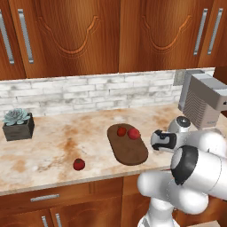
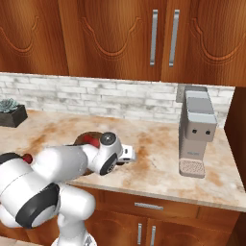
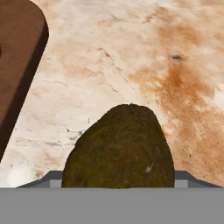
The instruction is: Place the avocado, onion, tomato, and bell pepper on the cutting board.
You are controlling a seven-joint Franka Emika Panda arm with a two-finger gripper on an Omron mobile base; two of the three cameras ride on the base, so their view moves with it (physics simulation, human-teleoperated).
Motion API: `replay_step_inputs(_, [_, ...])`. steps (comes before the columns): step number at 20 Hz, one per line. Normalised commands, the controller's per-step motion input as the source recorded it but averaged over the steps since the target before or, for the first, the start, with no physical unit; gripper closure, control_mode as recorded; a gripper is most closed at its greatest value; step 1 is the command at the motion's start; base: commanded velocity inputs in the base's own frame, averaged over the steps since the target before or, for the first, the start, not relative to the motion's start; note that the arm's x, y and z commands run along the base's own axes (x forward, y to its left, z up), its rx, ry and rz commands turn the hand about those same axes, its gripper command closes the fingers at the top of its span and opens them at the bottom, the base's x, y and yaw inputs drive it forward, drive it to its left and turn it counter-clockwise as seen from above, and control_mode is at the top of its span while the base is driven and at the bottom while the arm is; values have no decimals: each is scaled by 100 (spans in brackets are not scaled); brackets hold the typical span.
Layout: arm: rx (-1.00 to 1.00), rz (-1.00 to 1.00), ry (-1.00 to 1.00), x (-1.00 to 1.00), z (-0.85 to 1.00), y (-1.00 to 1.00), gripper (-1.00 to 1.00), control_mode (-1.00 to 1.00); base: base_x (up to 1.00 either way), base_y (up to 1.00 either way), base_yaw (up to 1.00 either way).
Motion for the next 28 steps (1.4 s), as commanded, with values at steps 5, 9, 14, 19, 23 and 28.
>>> replay_step_inputs(5, [2, 3, 9, -11, 55, 31, 100, -100, 0, 0, 0])
replay_step_inputs(9, [3, 4, 12, -15, 41, 40, 100, -100, 0, 0, 0])
replay_step_inputs(14, [5, 4, 5, -16, 22, 44, 100, -100, 0, 0, 0])
replay_step_inputs(19, [1, 3, 0, -16, -5, 47, 100, -100, 0, 0, 0])
replay_step_inputs(23, [0, 2, 0, -8, -15, 49, 100, -100, 0, 0, 0])
replay_step_inputs(28, [0, 0, 0, 8, -22, 30, 100, -100, 0, 0, 0])
